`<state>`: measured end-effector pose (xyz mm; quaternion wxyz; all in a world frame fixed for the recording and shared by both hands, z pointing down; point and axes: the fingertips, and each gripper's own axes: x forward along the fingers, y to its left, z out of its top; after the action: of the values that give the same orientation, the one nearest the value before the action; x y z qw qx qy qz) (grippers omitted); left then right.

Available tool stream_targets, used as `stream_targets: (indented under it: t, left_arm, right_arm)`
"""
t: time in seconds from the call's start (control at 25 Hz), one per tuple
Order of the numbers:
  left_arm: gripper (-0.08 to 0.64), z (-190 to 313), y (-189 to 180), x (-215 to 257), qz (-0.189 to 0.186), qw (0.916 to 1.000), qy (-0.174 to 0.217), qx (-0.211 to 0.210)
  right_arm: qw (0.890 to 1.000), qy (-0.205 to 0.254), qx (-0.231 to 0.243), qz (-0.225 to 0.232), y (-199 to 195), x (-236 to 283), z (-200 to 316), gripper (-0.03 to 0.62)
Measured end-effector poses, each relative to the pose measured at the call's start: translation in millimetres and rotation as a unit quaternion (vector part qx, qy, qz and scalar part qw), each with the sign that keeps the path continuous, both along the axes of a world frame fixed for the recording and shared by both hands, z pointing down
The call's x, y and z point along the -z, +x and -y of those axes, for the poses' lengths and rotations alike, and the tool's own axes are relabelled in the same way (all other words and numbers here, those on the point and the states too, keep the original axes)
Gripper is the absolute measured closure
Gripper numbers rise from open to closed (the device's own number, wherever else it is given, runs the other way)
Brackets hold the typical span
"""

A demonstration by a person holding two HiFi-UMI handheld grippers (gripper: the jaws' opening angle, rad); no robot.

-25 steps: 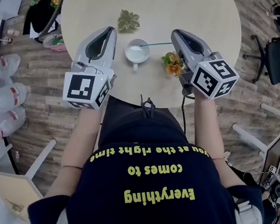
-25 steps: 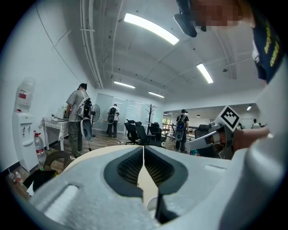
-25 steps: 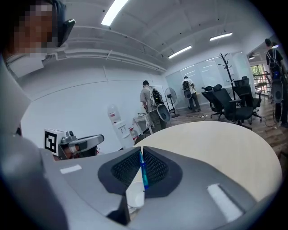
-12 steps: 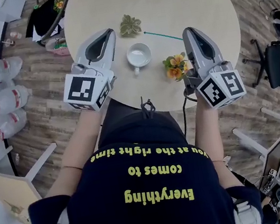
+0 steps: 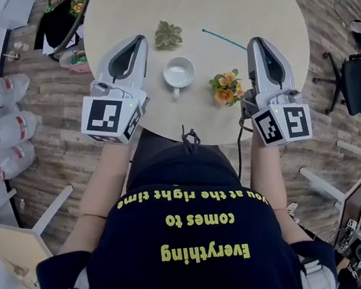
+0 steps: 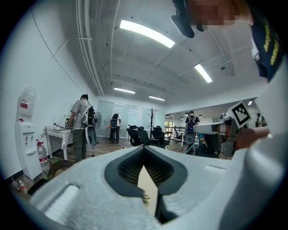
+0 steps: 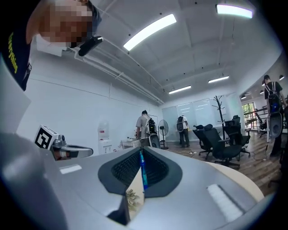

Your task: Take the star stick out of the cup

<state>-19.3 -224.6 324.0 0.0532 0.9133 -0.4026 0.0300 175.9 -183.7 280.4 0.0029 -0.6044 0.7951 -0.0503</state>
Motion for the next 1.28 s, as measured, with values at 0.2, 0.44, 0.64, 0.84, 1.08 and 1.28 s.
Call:
stream_targets:
  t: [0.2,0.44,0.64,0.84,1.08,1.28]
  left_arm:
    - [0.558,2.0,0.4,5.7,-0.002,1.0,0.007,0.001]
    - [0.558,1.5,3.5,8.0,0.0,0.9999,0.011,-0.002]
    - [0.558,1.3,5.0,8.2,0.0,0.9999,0.012,-0.004]
    - [0.558,0.3,6.8,9.3,0.0,0.9999,0.013,-0.006]
    - [0.558,1.8,6.3,10.3,-0.001,0.9999,0.013,-0.006]
    - [0.558,3.1,7.7,9.8,-0.002,0.9999,0.013,-0.007]
  right_arm:
    - [1.0,0.004,-0.012,-0.016,3.5,-1.1,-1.9,0.568]
    - [1.0,0.0,-0.018,-0.017,6.3,-5.0,-4.1,0.568]
    - [1.0,-0.002,-0.018,-0.02,6.8,-6.3,-5.3,0.569]
    - [1.0,-0.002,-0.018,-0.024,7.2,-6.2,-7.2,0.569]
    - [1.0,-0.004,-0.019,-0.024,6.4,-6.5,-6.4,0.569]
    - [1.0,-0.004,-0.024,-0.018,9.7,-6.6,-7.4,0.569]
